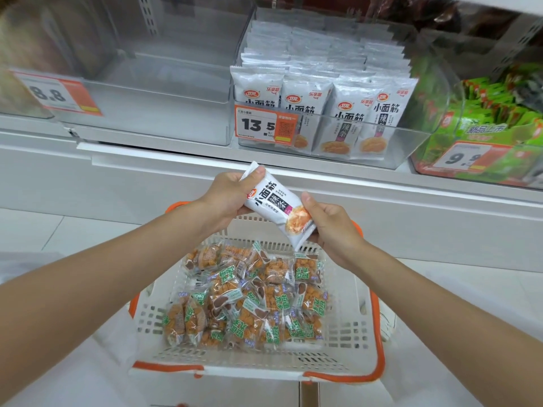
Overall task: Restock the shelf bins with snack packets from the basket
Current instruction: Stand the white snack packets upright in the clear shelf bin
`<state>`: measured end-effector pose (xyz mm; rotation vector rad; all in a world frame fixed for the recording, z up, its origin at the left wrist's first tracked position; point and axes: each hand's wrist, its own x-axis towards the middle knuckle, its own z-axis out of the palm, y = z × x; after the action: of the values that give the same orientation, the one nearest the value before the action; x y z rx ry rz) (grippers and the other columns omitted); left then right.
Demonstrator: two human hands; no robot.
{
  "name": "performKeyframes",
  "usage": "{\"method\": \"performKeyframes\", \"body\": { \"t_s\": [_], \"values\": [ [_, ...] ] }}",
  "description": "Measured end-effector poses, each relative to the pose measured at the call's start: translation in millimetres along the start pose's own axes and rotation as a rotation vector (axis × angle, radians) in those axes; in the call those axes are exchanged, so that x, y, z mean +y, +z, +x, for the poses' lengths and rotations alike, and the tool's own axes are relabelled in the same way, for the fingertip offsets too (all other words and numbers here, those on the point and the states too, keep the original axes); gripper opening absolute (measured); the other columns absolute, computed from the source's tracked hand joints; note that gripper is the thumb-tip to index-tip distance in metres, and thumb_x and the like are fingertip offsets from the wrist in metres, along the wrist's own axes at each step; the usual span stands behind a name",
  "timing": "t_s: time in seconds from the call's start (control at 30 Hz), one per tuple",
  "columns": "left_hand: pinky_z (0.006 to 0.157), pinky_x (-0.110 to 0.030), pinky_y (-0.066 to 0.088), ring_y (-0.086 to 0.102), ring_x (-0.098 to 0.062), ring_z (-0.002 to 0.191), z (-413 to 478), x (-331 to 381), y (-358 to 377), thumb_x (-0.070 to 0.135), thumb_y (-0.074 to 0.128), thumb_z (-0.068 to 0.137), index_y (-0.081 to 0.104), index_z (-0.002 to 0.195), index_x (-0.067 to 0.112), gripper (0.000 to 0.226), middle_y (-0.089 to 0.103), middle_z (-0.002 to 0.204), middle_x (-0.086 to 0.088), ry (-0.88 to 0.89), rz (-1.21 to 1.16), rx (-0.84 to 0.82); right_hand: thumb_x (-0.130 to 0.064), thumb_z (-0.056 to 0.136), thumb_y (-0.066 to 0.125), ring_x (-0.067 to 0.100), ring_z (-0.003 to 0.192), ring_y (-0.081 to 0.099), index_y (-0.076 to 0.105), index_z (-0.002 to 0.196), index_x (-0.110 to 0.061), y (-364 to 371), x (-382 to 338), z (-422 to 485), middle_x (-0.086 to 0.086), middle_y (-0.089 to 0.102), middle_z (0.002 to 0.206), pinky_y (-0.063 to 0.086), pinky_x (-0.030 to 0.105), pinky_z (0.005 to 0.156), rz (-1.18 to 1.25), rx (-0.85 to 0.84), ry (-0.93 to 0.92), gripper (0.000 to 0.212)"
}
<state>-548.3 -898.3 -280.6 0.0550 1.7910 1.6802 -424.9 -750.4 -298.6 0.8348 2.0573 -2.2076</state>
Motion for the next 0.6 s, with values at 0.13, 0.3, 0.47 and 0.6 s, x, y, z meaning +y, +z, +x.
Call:
{"method": "performKeyframes", "body": {
  "t_s": [0.13,0.3,0.47,0.6],
  "values": [
    [0.048,-0.018,0.051,0.069,-0.011,0.057,0.5,6.3,-4.7,0.032,0.057,0.096,0.065,0.088,0.004,0.03,0.073,0.066,-0.002,0.045,0.003,0.035,-0.013,0.081,0.074,0.027,0.094,0.072,0.061,0.116,-0.002,-4.4,0.6,-6.8,0.017,0.073,0.105,0.06,0.028,0.075,0.074,-0.212,0.073,0.039],
    [0.047,-0.016,0.049,0.067,-0.009,0.054,-3.8,9.5,-1.0,0.033,0.056,0.097,0.067,0.085,0.003,0.034,0.072,0.065,-0.002,0.092,0.066,-0.018,0.002,0.082,0.071,0.021,0.084,0.074,0.063,0.108,-0.003,-13.3,2.4,-9.7,0.015,0.075,0.097,0.06,0.023,0.071,-0.002,-0.223,0.068,0.028],
    [0.047,-0.014,0.042,0.055,0.0,0.045,-9.2,33.7,14.9,0.028,0.06,0.095,0.065,0.066,0.006,0.037,0.064,0.051,0.009,0.373,0.369,-0.024,-0.018,0.075,0.083,0.019,0.101,0.069,0.056,0.124,-0.022,-38.1,-13.2,-11.6,0.005,0.073,0.11,0.054,0.031,0.09,-0.225,-0.187,-0.006,0.056],
    [0.043,-0.018,0.027,0.033,-0.001,0.041,-13.0,72.7,56.7,0.03,0.067,0.09,0.055,0.051,0.01,0.045,0.043,0.043,0.013,0.555,0.601,-0.185,-0.024,0.072,0.085,0.015,0.103,0.068,0.065,0.117,-0.021,-59.8,-45.9,-15.3,-0.003,0.074,0.107,0.053,0.032,0.092,-0.363,-0.114,-0.21,0.05]
  ]
}}
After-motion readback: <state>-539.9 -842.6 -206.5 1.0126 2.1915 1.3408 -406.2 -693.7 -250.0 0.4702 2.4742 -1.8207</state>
